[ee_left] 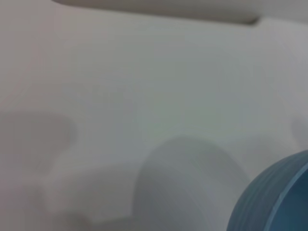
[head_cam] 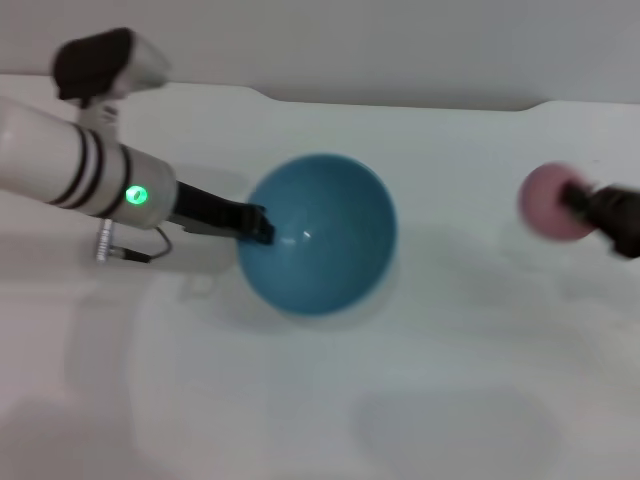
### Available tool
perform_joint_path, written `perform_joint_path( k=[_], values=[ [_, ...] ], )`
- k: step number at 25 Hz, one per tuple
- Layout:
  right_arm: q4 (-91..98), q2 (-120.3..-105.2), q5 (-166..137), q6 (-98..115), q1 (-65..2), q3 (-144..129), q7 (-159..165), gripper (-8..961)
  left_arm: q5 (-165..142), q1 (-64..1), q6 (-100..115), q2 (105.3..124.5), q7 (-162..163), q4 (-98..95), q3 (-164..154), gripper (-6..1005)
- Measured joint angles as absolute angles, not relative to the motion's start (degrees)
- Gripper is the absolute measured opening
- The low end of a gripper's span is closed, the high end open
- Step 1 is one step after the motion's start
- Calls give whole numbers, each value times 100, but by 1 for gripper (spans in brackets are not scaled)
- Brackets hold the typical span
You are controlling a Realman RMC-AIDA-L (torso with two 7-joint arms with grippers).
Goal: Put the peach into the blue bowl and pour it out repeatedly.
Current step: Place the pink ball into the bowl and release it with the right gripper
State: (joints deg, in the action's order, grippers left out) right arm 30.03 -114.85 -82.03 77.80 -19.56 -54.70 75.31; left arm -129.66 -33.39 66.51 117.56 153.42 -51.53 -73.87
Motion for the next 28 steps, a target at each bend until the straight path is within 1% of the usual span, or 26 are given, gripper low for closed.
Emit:
perform_joint_path(
  k=[4,9,15,18,21,24,28],
  values=[
    [3404,-11499,-8314,8444,-1784,-5010,7408,50,-12968,-3642,6681,11777,15685,-5080,-8090,0],
    [4007,-11575,-8867,9100,-1883,-5012,7406,49,-12915,-4155,6596,11841,16046,-4818,-9020,0],
    [4518,-11844,-10167,9297,-2382,-5277,7448,49,-12746,-4523,6359,11863,16396,-4706,-9761,0],
    [4387,-11869,-10619,9116,-2687,-5577,7540,49,-12587,-4608,6288,11865,16432,-4706,-9950,-1],
    [4212,-11853,-10792,8837,-2917,-5892,7777,50,-12527,-4664,6273,11866,16435,-4705,-9982,-2],
    [4256,-11851,-11232,8615,-3060,-6104,8276,50,-12524,-4702,6271,11865,16458,-4702,-9942,-1],
    [4278,-11860,-11387,8488,-3086,-6115,8487,57,-12524,-4718,6269,11865,16477,-4706,-9938,0]
  ],
)
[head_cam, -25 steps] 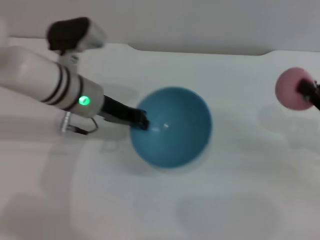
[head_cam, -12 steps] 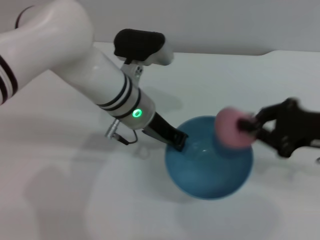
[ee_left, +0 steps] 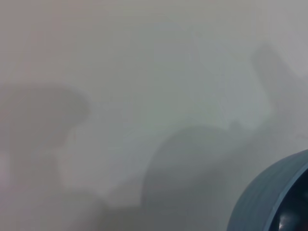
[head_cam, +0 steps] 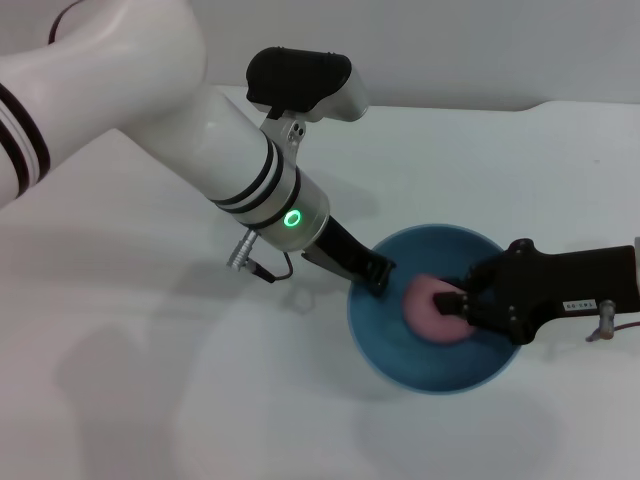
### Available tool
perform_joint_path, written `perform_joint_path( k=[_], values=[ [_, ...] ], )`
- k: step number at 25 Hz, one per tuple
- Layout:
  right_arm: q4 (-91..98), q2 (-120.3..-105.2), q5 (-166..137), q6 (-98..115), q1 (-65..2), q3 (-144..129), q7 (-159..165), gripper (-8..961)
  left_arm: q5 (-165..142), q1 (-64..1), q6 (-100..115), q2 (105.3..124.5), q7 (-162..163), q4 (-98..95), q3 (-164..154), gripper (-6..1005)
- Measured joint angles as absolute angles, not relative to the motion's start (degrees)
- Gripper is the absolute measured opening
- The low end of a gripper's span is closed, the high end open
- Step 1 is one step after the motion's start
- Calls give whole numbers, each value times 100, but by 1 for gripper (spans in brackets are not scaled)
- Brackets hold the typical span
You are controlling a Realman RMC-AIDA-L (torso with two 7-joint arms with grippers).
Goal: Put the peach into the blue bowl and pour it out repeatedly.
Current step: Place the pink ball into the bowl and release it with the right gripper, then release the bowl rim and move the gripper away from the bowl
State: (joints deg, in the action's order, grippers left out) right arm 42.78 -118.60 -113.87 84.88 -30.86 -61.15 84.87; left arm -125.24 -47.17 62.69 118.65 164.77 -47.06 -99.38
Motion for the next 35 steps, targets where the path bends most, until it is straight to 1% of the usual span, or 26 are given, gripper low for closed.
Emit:
perform_joint_path(
  k=[4,7,11,16,23,29,35],
  values=[
    [4419,-11860,-11379,8498,-3020,-6085,8501,66,-12524,-4730,6266,11865,16479,-4714,-9931,-1],
    [4673,-11870,-11286,8591,-2920,-6079,8508,281,-12524,-4751,6265,11863,16479,-4705,-9932,-1],
    [4827,-11868,-11044,8707,-2821,-6026,8528,360,-12539,-4801,6360,11860,16480,-4698,-9978,-1],
    [4921,-11853,-10231,8721,-2495,-5264,8501,459,-12573,-4869,6438,11867,16480,-4693,-10256,0],
    [4614,-11856,-10190,8694,-2286,-4547,8312,459,-12583,-4941,6431,11865,16480,-4452,-10249,3],
    [4297,-11840,-10186,8691,-2211,-4017,8264,459,-12587,-5027,6378,11864,16480,-4113,-10275,50],
    [4289,-11839,-10185,8692,-2158,-3960,8261,458,-12600,-4989,6434,11834,16446,-4144,-10232,127]
  ],
)
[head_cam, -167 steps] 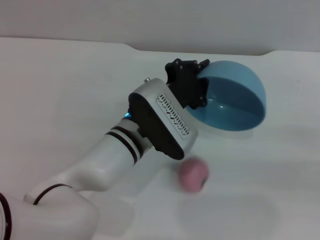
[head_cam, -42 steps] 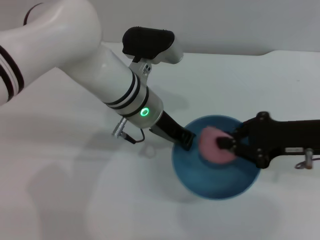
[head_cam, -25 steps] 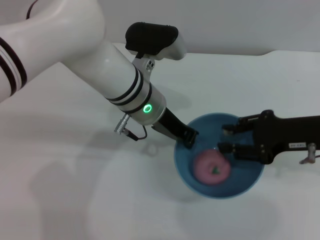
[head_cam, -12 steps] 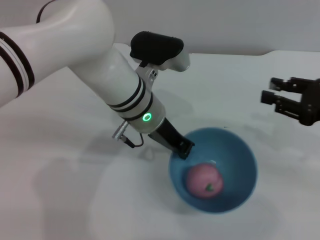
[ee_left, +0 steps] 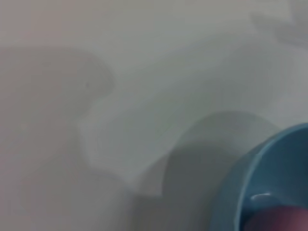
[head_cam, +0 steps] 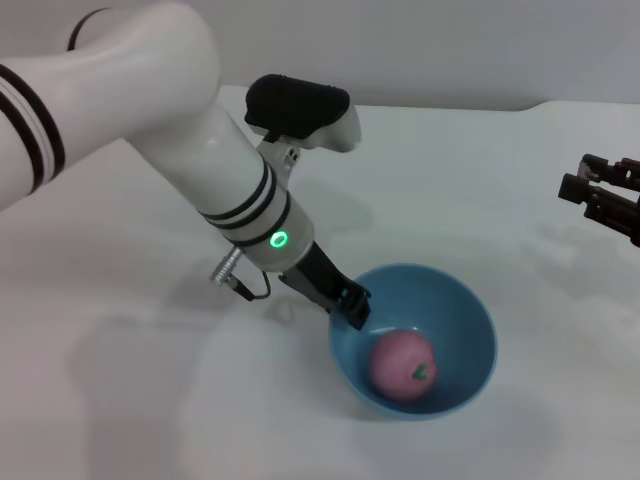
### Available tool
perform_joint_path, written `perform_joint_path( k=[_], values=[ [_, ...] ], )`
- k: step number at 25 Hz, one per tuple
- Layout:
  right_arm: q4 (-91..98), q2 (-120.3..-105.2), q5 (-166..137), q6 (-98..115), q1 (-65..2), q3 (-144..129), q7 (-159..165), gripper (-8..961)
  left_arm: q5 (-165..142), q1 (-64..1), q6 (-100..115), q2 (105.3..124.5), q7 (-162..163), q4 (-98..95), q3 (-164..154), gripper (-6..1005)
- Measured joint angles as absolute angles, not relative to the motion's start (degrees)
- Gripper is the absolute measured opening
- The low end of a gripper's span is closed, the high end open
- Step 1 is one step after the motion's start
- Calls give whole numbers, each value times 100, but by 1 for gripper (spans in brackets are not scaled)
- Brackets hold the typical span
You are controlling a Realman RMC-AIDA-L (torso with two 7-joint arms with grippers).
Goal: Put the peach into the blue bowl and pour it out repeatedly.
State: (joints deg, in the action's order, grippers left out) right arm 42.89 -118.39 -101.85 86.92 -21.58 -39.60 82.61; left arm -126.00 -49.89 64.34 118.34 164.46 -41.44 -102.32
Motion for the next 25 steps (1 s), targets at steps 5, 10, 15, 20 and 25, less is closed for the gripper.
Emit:
perform_joint_path(
  k=[5,10,15,20,25],
  values=[
    [4252,-11841,-10185,8693,-2169,-3957,8261,458,-12618,-4951,6408,11799,16378,-4151,-9971,192],
    [4198,-11844,-10185,8609,-2177,-3952,8261,458,-12668,-4857,6484,11764,16018,-4199,-9143,389],
    [3849,-11846,-9936,8275,-2194,-3851,8260,459,-12387,-4294,6383,11775,14921,-4230,-6954,626],
    [3389,-11847,-9170,7755,-2140,-3641,8163,459,-10632,-3577,6423,11764,13358,-3719,-5041,693],
    [2373,-11844,-7694,7503,-2129,-2959,7611,458,-8416,-2873,6836,11767,11547,-2820,-3899,690]
  ],
)
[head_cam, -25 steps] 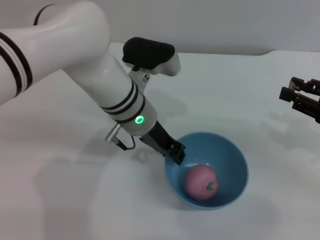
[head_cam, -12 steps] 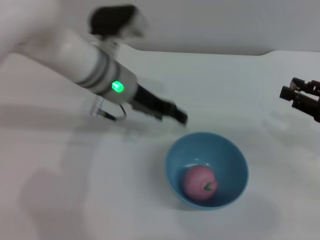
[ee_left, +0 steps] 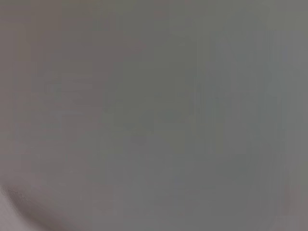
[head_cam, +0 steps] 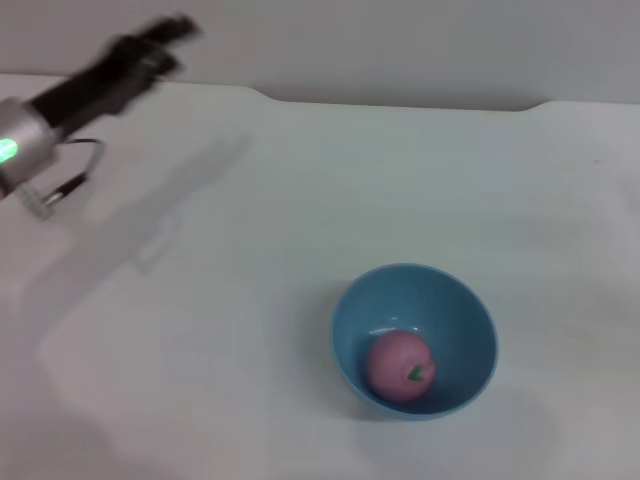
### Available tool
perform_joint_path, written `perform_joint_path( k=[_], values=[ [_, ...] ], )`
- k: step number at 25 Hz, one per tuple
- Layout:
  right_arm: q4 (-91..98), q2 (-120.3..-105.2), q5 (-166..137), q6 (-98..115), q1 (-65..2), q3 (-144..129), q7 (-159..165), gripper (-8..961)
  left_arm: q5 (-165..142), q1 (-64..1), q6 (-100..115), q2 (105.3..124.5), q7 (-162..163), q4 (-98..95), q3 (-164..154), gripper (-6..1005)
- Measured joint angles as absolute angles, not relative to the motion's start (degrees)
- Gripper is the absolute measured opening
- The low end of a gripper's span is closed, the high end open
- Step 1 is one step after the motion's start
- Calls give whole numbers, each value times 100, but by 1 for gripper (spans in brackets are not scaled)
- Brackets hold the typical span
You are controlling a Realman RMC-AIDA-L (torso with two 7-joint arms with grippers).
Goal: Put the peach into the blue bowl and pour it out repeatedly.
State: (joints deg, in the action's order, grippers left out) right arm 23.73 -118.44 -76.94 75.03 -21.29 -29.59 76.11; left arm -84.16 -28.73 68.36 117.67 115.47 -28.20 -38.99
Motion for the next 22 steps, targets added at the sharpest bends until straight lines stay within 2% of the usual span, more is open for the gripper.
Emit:
perform_joint_path(
  k=[3,8,13,18,22],
  values=[
    [1739,-11845,-6733,7326,-2171,-2674,7422,459,-7250,-2529,7189,11798,10211,-2078,-3402,689],
    [1273,-11879,-6362,6988,-2318,-2654,6188,458,-6051,-2378,7724,11843,7144,-709,-2798,688],
    [346,-11947,-6100,7019,-2589,-2354,2609,458,-5948,-2467,8267,11863,3575,189,-2653,687],
    [-797,-11946,-5317,7622,-2779,-1903,-2054,459,-6019,-2579,7966,11884,767,840,-2680,687],
    [-809,-11927,-5307,7685,-2750,-1871,-2742,459,-6069,-2581,7828,11890,55,974,-2657,683]
  ],
)
